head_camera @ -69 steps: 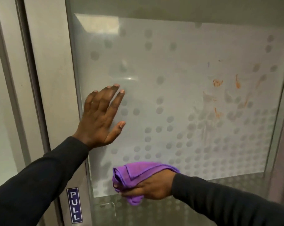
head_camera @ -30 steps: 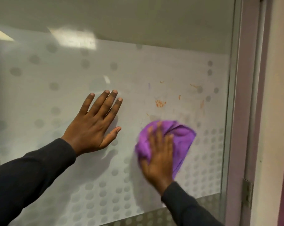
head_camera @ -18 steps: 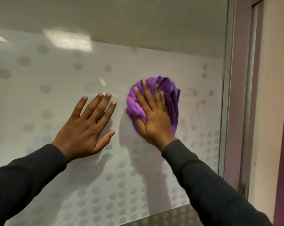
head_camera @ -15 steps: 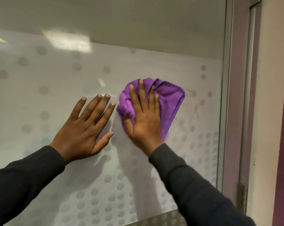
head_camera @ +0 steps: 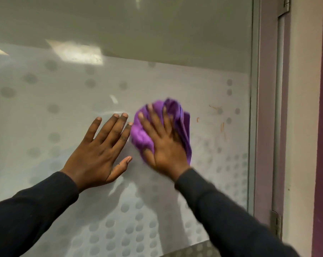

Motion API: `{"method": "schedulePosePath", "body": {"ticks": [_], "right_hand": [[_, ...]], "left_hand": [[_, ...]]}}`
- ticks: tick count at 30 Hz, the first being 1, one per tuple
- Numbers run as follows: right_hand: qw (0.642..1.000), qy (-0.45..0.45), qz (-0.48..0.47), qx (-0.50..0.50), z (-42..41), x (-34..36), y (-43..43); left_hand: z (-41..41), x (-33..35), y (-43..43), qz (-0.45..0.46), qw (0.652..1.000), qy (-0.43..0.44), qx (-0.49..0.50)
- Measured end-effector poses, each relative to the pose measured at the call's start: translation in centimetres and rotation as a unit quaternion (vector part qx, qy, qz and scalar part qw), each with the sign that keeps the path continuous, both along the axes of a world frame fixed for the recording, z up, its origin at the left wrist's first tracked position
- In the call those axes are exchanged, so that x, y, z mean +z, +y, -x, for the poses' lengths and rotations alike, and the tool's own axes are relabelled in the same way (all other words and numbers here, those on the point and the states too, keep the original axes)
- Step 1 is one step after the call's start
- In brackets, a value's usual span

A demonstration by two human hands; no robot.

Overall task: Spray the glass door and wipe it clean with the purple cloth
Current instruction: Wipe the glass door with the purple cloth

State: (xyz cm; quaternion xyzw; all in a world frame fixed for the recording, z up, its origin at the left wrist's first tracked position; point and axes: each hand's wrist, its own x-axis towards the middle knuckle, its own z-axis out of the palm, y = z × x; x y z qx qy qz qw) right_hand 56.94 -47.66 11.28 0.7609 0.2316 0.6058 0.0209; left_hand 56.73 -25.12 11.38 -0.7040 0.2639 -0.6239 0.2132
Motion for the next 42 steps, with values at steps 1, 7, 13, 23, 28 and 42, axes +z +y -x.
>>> {"method": "schedulePosePath", "body": {"ticks": [1,7,13,23,28,42], "right_hand": [[1.0,-0.009,0.003,-0.005,0.0,2.7,-0.2],[0.997,-0.018,-0.075,0.009,0.0,6.5,0.0],[0.992,0.03,-0.121,-0.006,-0.2,-8.2,-0.7],[1.0,0.014,-0.018,-0.007,0.2,-2.0,-2.5],[1.0,-0.026,-0.006,0.002,-0.6,7.8,-3.8],[0.892,-0.01,-0.45,-0.035,0.5,0.6,-2.6]], "left_hand": [[0.0,0.0,0.0,-0.001,1.0,0.002,0.002],[0.0,0.0,0.0,-0.001,1.0,0.005,0.005],[0.1,0.1,-0.1,0.001,1.0,0.003,0.006],[0.1,0.0,-0.1,0.0,1.0,0.005,0.003],[0.2,0.0,0.0,-0.001,1.0,0.013,-0.006],[0.3,0.0,-0.2,0.003,1.0,0.02,-0.02]]}}
